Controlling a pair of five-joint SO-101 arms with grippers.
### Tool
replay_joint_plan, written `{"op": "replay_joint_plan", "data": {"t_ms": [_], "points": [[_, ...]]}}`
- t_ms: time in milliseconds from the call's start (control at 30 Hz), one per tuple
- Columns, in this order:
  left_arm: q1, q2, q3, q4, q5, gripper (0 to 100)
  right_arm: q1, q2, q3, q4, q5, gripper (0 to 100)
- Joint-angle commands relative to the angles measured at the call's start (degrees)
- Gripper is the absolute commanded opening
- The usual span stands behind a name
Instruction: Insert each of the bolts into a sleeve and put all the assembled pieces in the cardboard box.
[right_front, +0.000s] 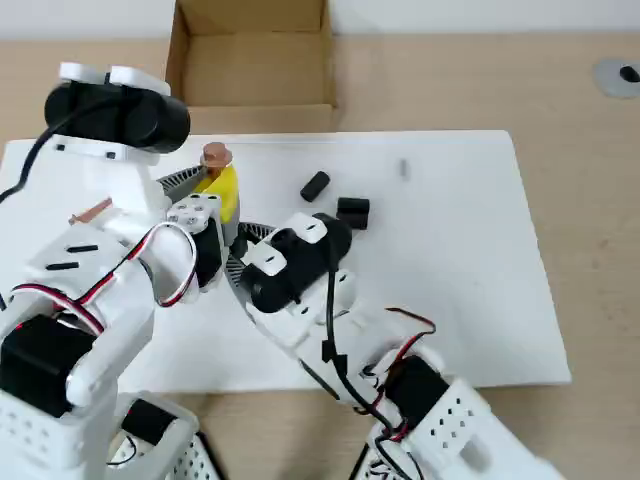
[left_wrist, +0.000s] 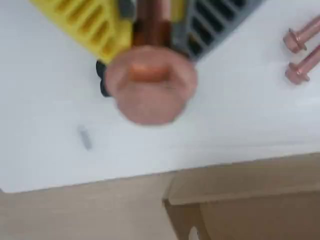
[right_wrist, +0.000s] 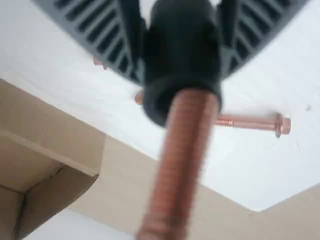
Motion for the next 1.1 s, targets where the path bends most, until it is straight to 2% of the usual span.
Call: {"op": "replay_joint_plan", "data": {"t_ms": [0,167,700,833,1067], "points": [[-0.97,-0.57,1.85,-3.16,-1.05,1,-0.4,-1.19,-0.57,-2.02,-0.26,1.0],[-0.97,-0.57,3.78,-5.36,-1.23,1,-0.4,-1.19,-0.57,-1.76,-0.26,1.0],[-0.88,-0.57,3.6,-5.19,-1.58,1,-0.4,-1.01,-0.57,-2.02,-0.18,1.0],[-0.79,-0.57,3.52,-5.19,-3.87,1,-0.31,-1.01,-0.66,-2.02,-0.18,1.0],[-0.35,-0.48,-0.44,1.85,-3.6,1,2.33,-1.01,-0.92,-2.11,-0.18,1.0]]}}
